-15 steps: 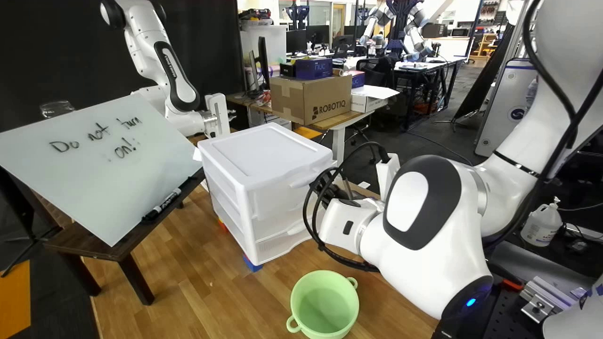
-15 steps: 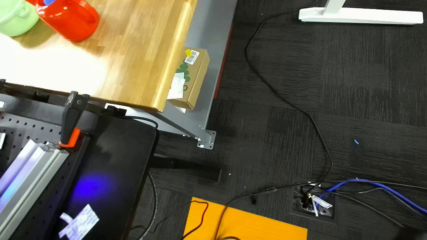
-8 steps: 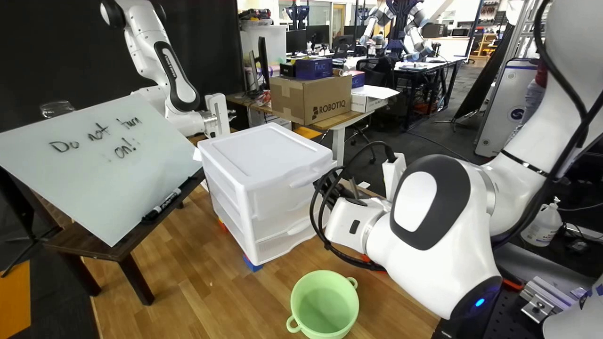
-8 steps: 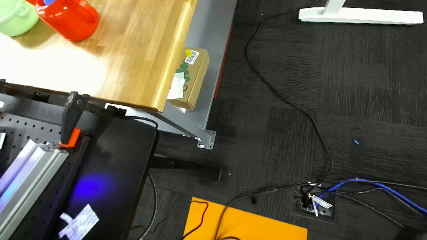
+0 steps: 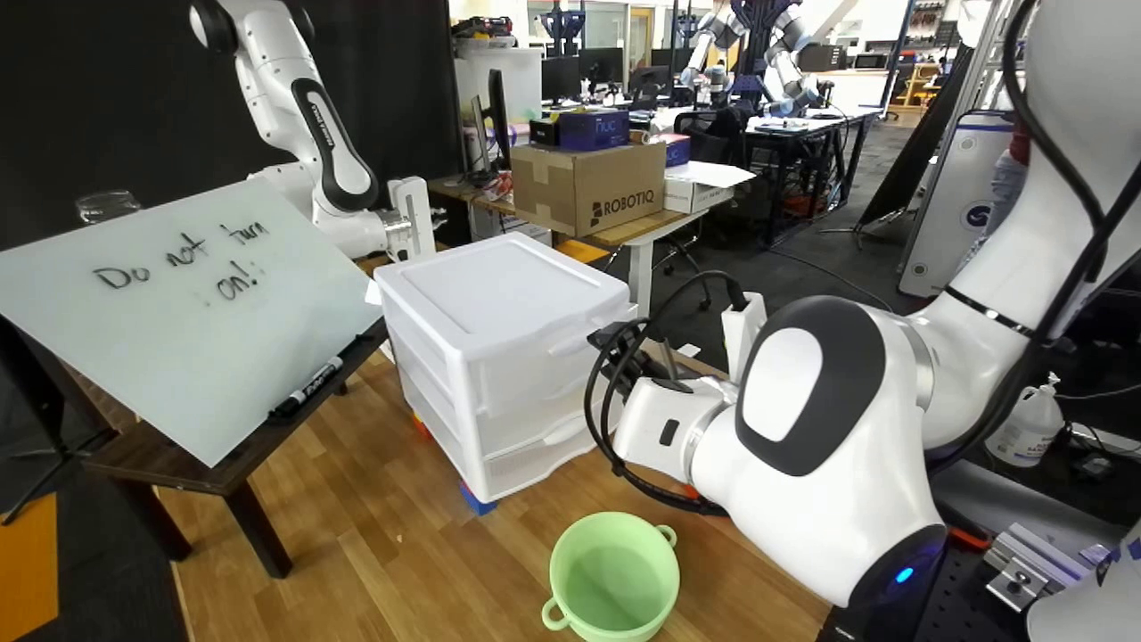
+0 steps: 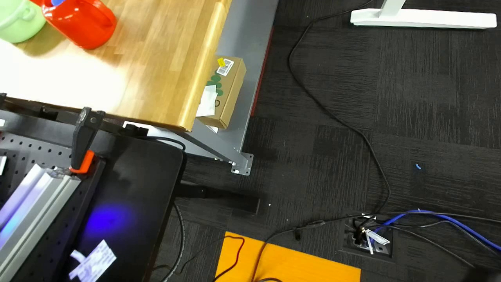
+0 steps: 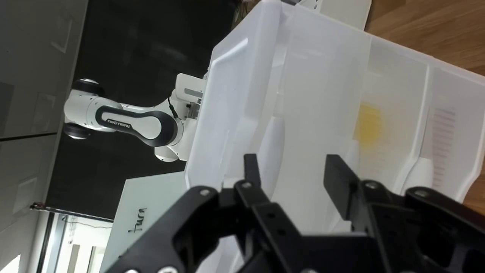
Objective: Open the top drawer
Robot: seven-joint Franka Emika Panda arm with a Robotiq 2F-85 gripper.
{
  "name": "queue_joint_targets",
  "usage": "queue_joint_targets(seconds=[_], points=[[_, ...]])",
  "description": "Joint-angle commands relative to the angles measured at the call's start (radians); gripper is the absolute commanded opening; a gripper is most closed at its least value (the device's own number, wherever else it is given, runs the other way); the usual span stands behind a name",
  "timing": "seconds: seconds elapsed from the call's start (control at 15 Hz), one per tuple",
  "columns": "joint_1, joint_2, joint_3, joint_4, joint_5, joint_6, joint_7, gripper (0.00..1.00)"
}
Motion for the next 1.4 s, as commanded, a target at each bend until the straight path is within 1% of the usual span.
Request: queue_joint_targets(seconds=[0.0,0.13,0.2,0.47,0.93,1.0,1.07,1.2,1.33], points=[[-0.007,0.054,-0.001,0.063,0.02,-0.009,-0.044,0.81],[-0.011,0.08,-0.003,0.106,0.011,-0.01,-0.067,0.95],[-0.013,0.091,-0.004,0.128,0.01,-0.009,-0.078,1.0],[-0.018,0.119,-0.005,0.175,0.018,-0.007,-0.089,1.0],[-0.013,0.121,0.007,0.159,0.044,-0.018,-0.071,1.0],[-0.012,0.12,0.008,0.158,0.047,-0.018,-0.071,0.96],[-0.011,0.119,0.01,0.157,0.049,-0.021,-0.069,0.74],[-0.009,0.116,0.013,0.156,0.055,-0.025,-0.069,0.69],[-0.008,0.114,0.016,0.155,0.056,-0.026,-0.07,0.54]])
